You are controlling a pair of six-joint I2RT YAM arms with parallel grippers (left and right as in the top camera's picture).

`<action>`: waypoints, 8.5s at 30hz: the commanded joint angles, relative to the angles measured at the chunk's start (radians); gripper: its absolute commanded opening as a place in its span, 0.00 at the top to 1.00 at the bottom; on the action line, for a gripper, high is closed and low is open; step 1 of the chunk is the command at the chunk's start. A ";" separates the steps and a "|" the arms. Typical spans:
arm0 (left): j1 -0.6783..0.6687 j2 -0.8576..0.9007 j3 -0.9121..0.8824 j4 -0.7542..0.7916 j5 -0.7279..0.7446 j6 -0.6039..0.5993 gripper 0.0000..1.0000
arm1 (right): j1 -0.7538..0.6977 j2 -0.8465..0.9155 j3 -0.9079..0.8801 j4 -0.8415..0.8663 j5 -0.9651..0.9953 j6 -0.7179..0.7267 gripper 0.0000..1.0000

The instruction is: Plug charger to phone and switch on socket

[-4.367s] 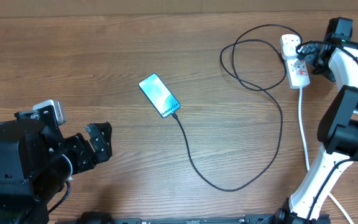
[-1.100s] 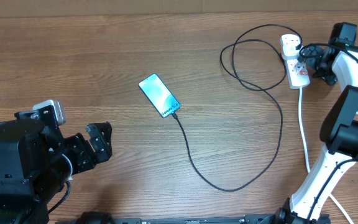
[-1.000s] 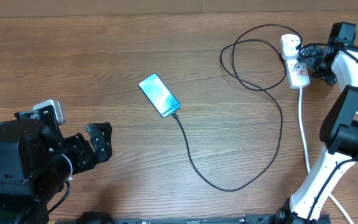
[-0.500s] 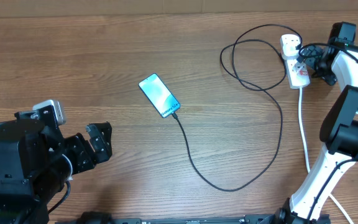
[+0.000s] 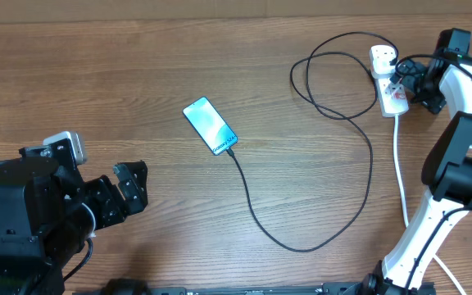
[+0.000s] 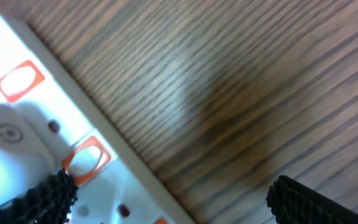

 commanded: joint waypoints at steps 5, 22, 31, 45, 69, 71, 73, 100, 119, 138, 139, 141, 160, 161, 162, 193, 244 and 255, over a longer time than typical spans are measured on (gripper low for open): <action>0.006 0.000 -0.003 -0.003 0.000 -0.010 0.01 | -0.023 -0.026 0.124 -0.059 -0.001 0.008 0.00; 0.006 0.000 -0.003 -0.003 0.000 -0.010 0.01 | -0.033 0.003 0.065 0.018 0.014 0.070 0.00; 0.006 0.000 -0.003 -0.003 -0.001 -0.010 0.01 | -0.019 0.005 -0.006 0.059 0.018 0.070 0.00; 0.006 0.000 -0.003 -0.003 -0.001 -0.010 0.00 | -0.013 0.009 -0.056 0.110 -0.037 0.071 0.00; 0.006 0.000 -0.003 -0.003 -0.001 -0.010 0.00 | -0.013 0.025 -0.058 0.040 -0.064 0.062 0.00; 0.006 0.000 -0.003 -0.003 -0.001 -0.010 0.00 | -0.013 0.031 -0.059 0.035 -0.072 0.061 0.00; 0.006 0.000 -0.003 -0.003 0.000 -0.010 0.00 | -0.013 0.037 -0.059 0.032 -0.089 0.043 0.00; 0.006 0.000 -0.003 -0.003 0.000 -0.010 0.00 | -0.025 0.024 -0.009 -0.021 -0.139 0.025 0.00; 0.006 0.000 -0.003 -0.003 0.000 -0.010 0.01 | -0.087 -0.575 0.049 -0.427 -0.144 0.047 0.00; 0.006 0.000 -0.003 -0.003 0.000 -0.010 0.00 | 0.221 -1.175 -0.156 -0.760 -0.114 0.017 0.00; 0.006 0.000 -0.003 -0.003 0.000 -0.010 0.00 | 0.222 -1.199 -0.167 -0.790 -0.114 0.017 0.00; 0.006 0.000 -0.003 -0.003 0.000 -0.010 0.00 | 0.222 -1.226 -0.174 -0.843 -0.114 0.017 0.00; 0.006 0.000 -0.003 -0.003 0.000 -0.010 0.00 | 0.222 -1.247 -0.175 -0.898 -0.078 0.005 0.00; 0.006 0.000 -0.003 -0.003 0.000 -0.010 0.00 | 0.222 -1.246 -0.178 -0.901 -0.083 0.006 0.00; 0.006 0.000 -0.003 -0.003 0.000 -0.010 0.00 | 0.223 -1.242 -0.183 -0.900 -0.089 0.006 0.00; 0.006 0.000 -0.003 -0.003 0.000 -0.010 0.00 | 0.256 -2.145 -1.375 0.174 -0.329 -0.256 0.00; 0.006 0.000 -0.003 -0.003 0.000 -0.010 0.01 | 0.322 -2.314 -1.849 0.735 -0.164 -0.246 0.00; 0.006 0.000 -0.003 -0.003 0.000 -0.010 0.00 | 0.322 -2.314 -1.848 0.715 -0.126 -0.302 0.00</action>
